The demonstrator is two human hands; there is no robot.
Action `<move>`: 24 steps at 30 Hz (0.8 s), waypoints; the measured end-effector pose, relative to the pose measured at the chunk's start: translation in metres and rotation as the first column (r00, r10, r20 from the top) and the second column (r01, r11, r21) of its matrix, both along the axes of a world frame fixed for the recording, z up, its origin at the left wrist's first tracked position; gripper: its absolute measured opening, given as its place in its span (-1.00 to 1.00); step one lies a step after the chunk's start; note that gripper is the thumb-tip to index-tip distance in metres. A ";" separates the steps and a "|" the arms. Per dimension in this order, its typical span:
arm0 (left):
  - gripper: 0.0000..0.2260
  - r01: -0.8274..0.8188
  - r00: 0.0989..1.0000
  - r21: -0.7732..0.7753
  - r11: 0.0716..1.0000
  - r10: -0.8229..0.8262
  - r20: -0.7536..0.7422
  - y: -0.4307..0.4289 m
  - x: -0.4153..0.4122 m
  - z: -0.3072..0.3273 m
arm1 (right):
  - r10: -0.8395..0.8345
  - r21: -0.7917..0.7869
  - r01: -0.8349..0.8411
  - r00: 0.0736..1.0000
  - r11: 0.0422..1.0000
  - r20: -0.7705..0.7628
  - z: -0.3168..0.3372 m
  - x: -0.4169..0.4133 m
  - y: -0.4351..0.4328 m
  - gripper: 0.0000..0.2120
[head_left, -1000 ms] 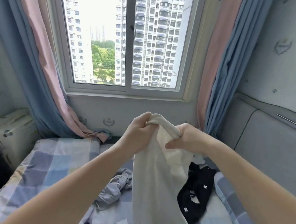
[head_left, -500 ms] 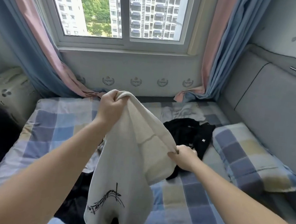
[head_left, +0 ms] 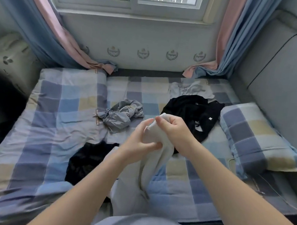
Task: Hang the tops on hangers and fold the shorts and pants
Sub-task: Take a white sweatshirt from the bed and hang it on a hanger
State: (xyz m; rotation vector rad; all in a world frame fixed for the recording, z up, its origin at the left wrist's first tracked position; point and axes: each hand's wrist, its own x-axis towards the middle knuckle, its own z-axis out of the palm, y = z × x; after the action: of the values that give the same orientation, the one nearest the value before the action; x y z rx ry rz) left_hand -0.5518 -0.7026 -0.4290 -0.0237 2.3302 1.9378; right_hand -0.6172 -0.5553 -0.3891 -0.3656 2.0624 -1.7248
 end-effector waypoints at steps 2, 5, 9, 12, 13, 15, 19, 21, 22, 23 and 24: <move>-0.33 -0.134 0.991 -0.060 0.989 0.134 0.002 0.015 0.009 -0.012 | -0.059 -0.075 0.063 0.997 0.995 0.054 0.004 0.002 0.001 -0.70; -0.60 -0.180 0.975 -0.171 0.969 0.199 0.102 0.021 0.015 -0.026 | -0.075 -0.169 0.094 0.990 0.981 0.116 0.010 -0.001 0.007 -0.69; -0.62 -0.210 0.969 -0.281 0.936 0.238 0.068 0.018 0.016 -0.040 | -0.123 -0.148 0.127 0.992 0.981 0.035 0.010 -0.008 0.018 -0.59; -0.58 -0.253 0.959 -0.145 0.956 0.268 0.091 0.016 0.015 -0.039 | -0.280 -0.074 0.277 0.959 0.958 -0.030 0.001 -0.012 0.028 -0.83; -0.59 -0.287 0.948 -0.081 0.955 0.295 0.118 0.015 0.015 -0.038 | -0.318 -0.028 0.317 0.946 0.948 -0.058 -0.002 -0.012 0.031 -0.89; -0.58 -0.362 0.921 0.057 0.931 0.347 0.178 0.010 0.012 -0.030 | -0.357 0.096 0.379 0.914 0.920 -0.191 -0.011 -0.007 0.039 -0.75; -0.72 -0.454 0.890 0.334 0.826 0.400 0.219 0.001 0.001 -0.001 | -0.276 0.082 0.303 0.930 0.949 -0.244 -0.026 0.020 0.048 -0.80; -0.72 -0.437 0.900 0.426 0.792 0.387 0.203 0.003 -0.003 0.015 | -0.135 0.085 0.146 0.984 0.986 -0.117 -0.039 0.037 0.043 -0.74; -0.71 -0.414 0.910 0.464 0.783 0.366 0.194 0.006 -0.004 0.023 | -0.066 0.122 0.071 0.997 0.990 -0.048 -0.047 0.044 0.039 -0.67; -0.69 -0.386 0.922 0.500 0.775 0.343 0.180 0.009 -0.005 0.029 | -0.025 0.174 0.020 0.999 0.984 0.024 -0.055 0.049 0.034 -0.60; -0.68 -0.362 0.931 0.529 0.768 0.323 0.169 0.011 -0.006 0.034 | -0.019 0.231 -0.003 0.996 0.973 0.091 -0.061 0.052 0.031 -0.58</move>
State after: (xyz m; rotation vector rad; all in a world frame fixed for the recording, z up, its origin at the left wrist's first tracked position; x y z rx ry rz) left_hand -0.5575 -0.6913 -0.3946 -0.4927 1.7173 2.6713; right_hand -0.5653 -0.5244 -0.4503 -0.2013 2.1686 -1.4560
